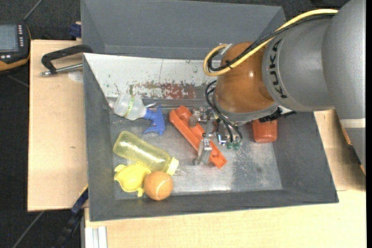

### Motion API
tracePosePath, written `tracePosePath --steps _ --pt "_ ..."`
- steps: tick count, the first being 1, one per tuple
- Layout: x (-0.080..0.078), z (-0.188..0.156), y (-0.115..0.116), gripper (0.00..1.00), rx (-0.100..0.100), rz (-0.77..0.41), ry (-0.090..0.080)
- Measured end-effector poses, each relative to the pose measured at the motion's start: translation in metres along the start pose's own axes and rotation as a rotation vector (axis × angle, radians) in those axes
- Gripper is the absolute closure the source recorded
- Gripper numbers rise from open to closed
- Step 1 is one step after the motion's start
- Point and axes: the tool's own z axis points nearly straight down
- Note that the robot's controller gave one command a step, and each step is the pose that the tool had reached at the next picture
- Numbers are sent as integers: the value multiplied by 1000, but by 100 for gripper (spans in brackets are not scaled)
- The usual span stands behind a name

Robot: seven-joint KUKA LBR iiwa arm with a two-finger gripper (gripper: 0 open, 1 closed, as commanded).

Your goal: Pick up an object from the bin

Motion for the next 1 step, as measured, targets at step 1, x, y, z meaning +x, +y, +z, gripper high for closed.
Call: tracePosePath --steps 1 --pt "20 -2 10 100 0 164 9"
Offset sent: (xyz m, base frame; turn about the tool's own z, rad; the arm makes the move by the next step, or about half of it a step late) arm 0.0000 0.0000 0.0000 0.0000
